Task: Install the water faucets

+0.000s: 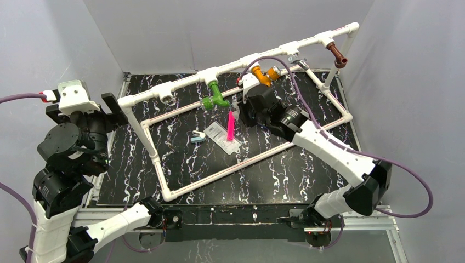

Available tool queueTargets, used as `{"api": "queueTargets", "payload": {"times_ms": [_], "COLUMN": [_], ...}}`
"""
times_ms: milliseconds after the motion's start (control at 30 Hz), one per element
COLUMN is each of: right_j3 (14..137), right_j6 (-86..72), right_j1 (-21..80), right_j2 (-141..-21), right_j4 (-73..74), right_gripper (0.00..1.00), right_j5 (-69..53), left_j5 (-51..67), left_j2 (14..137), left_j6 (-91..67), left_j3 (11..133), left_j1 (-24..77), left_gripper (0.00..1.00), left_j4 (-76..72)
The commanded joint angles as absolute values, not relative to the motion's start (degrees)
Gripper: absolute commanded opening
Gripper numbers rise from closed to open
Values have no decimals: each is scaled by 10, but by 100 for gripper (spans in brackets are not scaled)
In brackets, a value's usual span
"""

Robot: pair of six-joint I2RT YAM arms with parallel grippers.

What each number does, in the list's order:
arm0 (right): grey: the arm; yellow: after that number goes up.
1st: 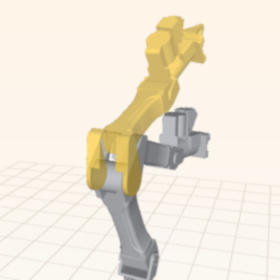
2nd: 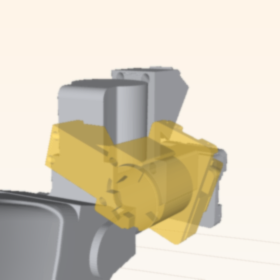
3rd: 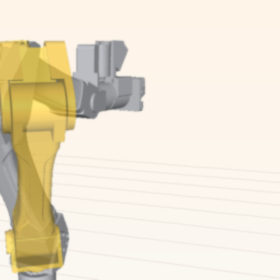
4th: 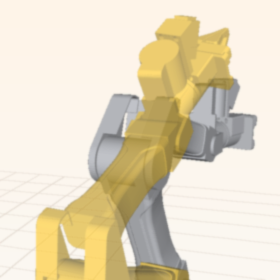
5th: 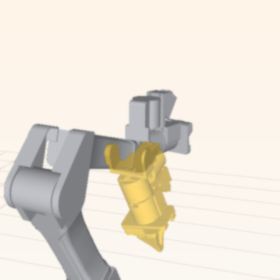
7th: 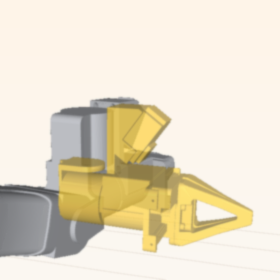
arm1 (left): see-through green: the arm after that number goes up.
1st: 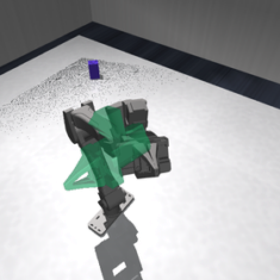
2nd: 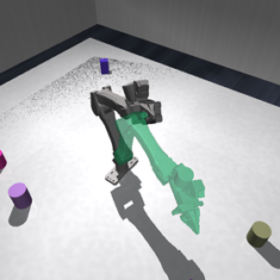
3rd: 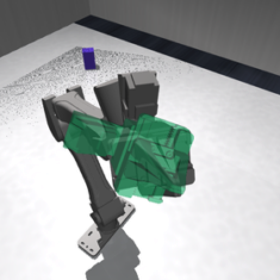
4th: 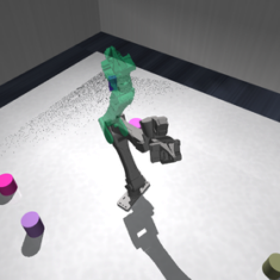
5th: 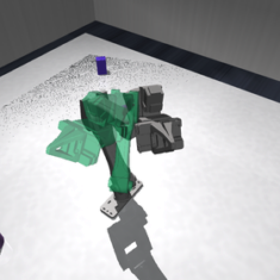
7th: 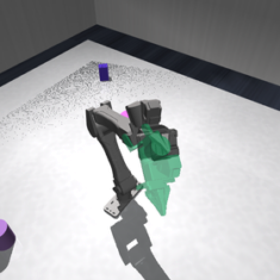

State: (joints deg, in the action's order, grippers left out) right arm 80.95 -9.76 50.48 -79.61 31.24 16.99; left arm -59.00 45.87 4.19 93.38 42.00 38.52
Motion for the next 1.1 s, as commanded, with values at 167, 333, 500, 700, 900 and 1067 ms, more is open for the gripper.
{"api": "queueTargets", "payload": {"times_ms": [167,333,500,700,900,1067], "right_j3": [879,881,871,859,841,816], "right_j6": [-88,-98,-96,-90,-96,-113], "right_j1": [439,409,371,320,275,272], "right_j2": [-852,-865,-863,-846,-822,-802], "right_j4": [283,282,281,281,280,281], "right_gripper": [1,1,1,1,1,1], "right_j5": [117,124,126,116,87,21], "left_j5": [-609,-603,-597,-578,-554,-546], "left_j2": [473,468,467,470,479,482], "left_j6": [51,42,33,20,4,4], "left_j3": [957,956,955,948,937,921], "left_j1": [431,435,435,435,435,435], "left_gripper": [78,78,79,79,79,79], "left_j4": [382,395,408,415,433,429]}}
